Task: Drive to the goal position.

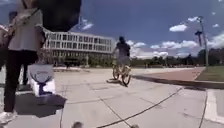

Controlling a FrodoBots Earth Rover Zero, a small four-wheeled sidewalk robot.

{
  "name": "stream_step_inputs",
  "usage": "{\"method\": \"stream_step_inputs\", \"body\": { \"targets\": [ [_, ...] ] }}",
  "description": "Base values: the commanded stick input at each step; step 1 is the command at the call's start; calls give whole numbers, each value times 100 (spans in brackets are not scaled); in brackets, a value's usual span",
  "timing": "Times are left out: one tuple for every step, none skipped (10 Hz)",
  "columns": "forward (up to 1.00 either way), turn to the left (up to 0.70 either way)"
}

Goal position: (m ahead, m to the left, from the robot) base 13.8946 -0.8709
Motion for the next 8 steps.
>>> {"method": "stream_step_inputs", "body": {
  "targets": [
    [70, 3],
    [70, 2],
    [70, 2],
    [70, 2],
    [70, 3],
    [70, 3],
    [70, 3],
    [70, 3]
  ]
}}
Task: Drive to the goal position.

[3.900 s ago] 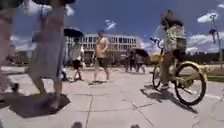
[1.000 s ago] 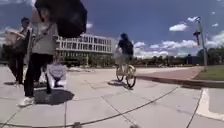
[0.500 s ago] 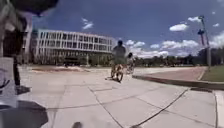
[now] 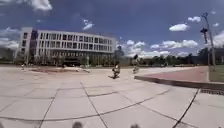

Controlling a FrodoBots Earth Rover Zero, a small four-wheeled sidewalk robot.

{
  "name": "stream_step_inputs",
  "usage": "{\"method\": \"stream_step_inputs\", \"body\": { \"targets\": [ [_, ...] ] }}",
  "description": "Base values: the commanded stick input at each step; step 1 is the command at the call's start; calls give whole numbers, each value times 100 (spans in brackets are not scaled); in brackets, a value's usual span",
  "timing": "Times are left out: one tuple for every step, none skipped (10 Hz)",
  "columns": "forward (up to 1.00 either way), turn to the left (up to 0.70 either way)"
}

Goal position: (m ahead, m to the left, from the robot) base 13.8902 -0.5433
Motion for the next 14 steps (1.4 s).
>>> {"method": "stream_step_inputs", "body": {
  "targets": [
    [70, 2],
    [70, 3],
    [70, 2],
    [70, 2],
    [70, 3],
    [70, 2],
    [70, 2],
    [70, 2],
    [70, 2],
    [70, 2],
    [70, 3],
    [70, 2],
    [70, 3],
    [70, 2]
  ]
}}
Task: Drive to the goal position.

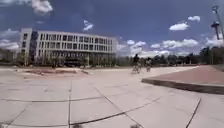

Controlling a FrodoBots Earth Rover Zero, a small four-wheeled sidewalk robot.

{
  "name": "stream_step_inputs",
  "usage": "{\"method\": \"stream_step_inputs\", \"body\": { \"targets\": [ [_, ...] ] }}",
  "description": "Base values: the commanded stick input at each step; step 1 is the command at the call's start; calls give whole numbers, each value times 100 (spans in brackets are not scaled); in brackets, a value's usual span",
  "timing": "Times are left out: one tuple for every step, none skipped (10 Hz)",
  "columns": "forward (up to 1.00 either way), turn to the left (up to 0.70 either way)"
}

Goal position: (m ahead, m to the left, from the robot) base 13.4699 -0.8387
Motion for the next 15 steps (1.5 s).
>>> {"method": "stream_step_inputs", "body": {
  "targets": [
    [70, 3],
    [70, 3],
    [70, 3],
    [70, 22],
    [70, 34],
    [70, 28],
    [70, 13],
    [70, 0],
    [70, 0],
    [70, 0],
    [70, 0],
    [70, 0],
    [70, 0],
    [70, 0],
    [70, 0]
  ]
}}
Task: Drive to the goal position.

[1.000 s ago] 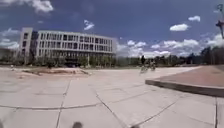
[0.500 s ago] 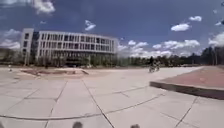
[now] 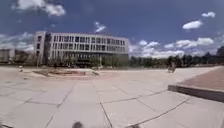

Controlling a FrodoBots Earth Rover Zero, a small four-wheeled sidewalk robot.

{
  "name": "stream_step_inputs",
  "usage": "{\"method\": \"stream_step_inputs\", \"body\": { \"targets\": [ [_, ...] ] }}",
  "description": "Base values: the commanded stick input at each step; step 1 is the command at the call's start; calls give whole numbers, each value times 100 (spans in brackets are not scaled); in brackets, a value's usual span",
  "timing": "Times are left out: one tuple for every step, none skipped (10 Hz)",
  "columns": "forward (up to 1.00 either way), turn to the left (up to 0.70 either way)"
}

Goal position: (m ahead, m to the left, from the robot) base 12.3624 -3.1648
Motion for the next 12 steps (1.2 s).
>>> {"method": "stream_step_inputs", "body": {
  "targets": [
    [70, 0],
    [70, 0],
    [70, 0],
    [70, 0],
    [70, 0],
    [70, 0],
    [70, 0],
    [70, 0],
    [70, 0],
    [70, 0],
    [70, 0],
    [70, 0]
  ]
}}
